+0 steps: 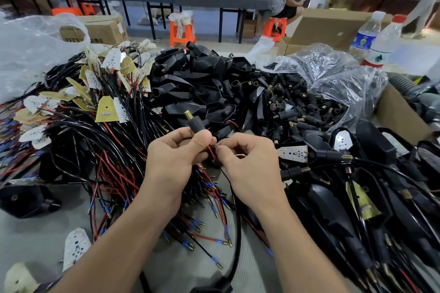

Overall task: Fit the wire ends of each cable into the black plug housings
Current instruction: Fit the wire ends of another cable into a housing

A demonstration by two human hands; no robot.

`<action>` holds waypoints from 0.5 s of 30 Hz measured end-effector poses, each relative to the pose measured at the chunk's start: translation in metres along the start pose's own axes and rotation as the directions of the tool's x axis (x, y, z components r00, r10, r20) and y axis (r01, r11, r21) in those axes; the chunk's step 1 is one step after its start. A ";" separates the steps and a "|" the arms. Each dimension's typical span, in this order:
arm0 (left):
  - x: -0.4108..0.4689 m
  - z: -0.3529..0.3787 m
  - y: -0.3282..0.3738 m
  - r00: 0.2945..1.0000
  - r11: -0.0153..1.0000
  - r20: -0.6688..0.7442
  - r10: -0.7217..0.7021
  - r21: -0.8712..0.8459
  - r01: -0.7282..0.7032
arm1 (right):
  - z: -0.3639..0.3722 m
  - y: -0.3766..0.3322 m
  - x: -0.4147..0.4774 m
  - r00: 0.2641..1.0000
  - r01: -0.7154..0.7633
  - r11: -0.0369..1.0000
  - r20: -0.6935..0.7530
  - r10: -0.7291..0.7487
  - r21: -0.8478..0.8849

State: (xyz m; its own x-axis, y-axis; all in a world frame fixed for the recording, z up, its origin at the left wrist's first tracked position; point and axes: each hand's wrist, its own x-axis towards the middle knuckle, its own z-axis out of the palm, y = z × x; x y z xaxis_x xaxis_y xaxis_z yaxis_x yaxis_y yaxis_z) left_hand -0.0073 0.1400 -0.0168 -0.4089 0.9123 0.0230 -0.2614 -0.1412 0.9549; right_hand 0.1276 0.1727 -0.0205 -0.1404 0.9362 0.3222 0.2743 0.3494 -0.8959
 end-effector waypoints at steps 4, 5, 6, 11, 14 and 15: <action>0.002 0.000 0.002 0.999 0.995 0.029 -0.023 -0.093 0.026 | 0.005 -0.004 -0.001 0.992 -0.123 0.969 0.025 0.121 0.213; 0.001 0.001 0.003 0.999 0.988 0.029 -0.046 -0.145 0.049 | 0.007 -0.006 -0.002 0.990 -0.141 0.955 0.030 0.138 0.260; 0.001 0.001 0.003 0.998 0.982 0.029 -0.061 -0.179 0.065 | 0.009 -0.007 -0.002 0.989 -0.151 0.944 0.035 0.147 0.293; -0.002 0.002 -0.001 0.994 0.995 0.104 -0.029 -0.091 0.039 | 0.015 -0.009 -0.004 0.989 -0.145 0.932 0.015 0.149 0.332; -0.001 0.003 -0.001 0.996 0.986 0.074 -0.053 -0.151 0.064 | 0.011 -0.007 -0.003 0.983 -0.185 0.921 0.051 0.179 0.343; 0.000 0.003 -0.002 0.997 0.984 0.049 -0.052 -0.170 0.059 | 0.009 -0.007 -0.003 0.980 -0.197 0.921 0.078 0.181 0.337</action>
State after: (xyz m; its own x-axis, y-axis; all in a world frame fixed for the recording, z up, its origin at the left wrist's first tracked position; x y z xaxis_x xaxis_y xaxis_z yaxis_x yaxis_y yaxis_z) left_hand -0.0042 0.1412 -0.0176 -0.3519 0.9360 -0.0121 -0.4300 -0.1502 0.8903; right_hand 0.1176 0.1674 -0.0174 -0.1623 0.9782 0.1294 -0.0406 0.1244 -0.9914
